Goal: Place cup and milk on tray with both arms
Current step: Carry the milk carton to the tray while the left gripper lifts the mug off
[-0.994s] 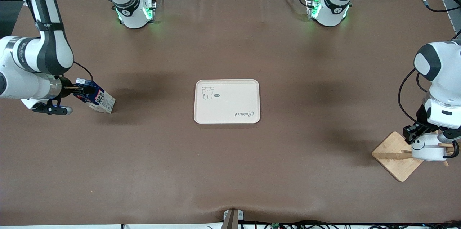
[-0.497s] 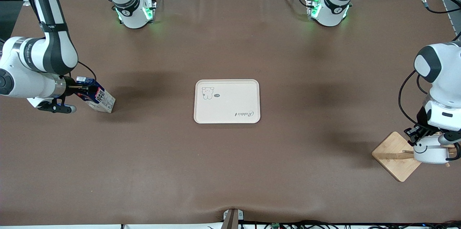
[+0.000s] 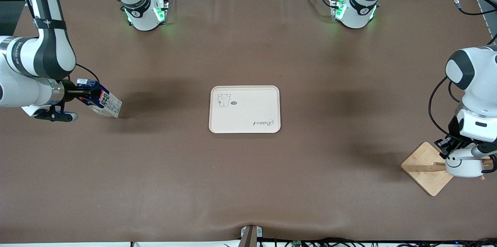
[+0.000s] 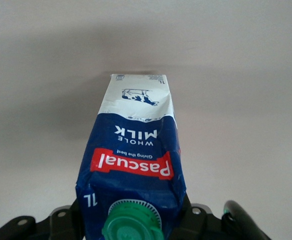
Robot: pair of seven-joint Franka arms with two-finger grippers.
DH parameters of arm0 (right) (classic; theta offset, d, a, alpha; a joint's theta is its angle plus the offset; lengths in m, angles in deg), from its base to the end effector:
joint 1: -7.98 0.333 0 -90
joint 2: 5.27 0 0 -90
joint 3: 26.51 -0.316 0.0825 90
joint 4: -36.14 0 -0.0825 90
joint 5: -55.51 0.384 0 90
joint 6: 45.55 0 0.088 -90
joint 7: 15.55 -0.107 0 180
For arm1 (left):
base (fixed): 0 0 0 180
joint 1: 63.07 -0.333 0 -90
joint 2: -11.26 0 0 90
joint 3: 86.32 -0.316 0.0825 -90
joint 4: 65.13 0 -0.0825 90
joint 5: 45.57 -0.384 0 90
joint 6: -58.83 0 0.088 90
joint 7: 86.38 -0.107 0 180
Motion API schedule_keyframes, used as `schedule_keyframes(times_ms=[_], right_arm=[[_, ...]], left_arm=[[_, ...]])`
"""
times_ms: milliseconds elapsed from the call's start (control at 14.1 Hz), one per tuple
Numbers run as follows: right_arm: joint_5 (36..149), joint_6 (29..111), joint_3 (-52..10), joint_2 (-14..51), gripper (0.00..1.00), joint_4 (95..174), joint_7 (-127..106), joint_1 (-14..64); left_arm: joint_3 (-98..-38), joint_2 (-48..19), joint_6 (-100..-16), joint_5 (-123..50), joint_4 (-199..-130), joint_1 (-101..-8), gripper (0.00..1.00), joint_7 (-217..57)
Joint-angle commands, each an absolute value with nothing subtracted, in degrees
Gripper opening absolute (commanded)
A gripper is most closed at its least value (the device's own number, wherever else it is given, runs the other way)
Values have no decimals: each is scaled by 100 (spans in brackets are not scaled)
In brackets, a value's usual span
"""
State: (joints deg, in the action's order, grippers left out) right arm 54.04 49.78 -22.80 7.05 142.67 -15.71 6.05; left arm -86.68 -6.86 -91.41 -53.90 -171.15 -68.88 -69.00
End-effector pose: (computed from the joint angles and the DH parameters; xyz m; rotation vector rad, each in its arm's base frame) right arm 0.5593 -0.0563 0.3782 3.0535 -0.1450 -0.6379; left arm 0.6633 0.0680 0.4029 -2.9696 -0.4499 -0.7068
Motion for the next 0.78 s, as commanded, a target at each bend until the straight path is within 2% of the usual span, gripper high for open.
schedule_keyframes(times_ms=[0,284,426,568,710], right_arm=[[5384,4359,-2291,677,17,13697,-1634,1015],[5436,4120,-2291,799,16,13091,-1660,2008],[5680,4120,-2300,1193,16,12626,-1634,2247],[6469,4111,-2291,1720,16,12151,-1686,2396],[6842,4032,-2291,2177,16,11764,-2507,2703]], left_arm=[[-8658,-746,-9147,-5523,-17007,-6809,0,-6916],[-8658,-746,-9147,-5523,-16999,-6721,0,-6933],[-8658,-729,-9147,-5523,-17007,-6598,0,-6925],[-8658,-702,-9129,-5532,-17008,-6519,0,-6942],[-8658,-667,-9103,-5523,-17016,-6440,0,-7073]])
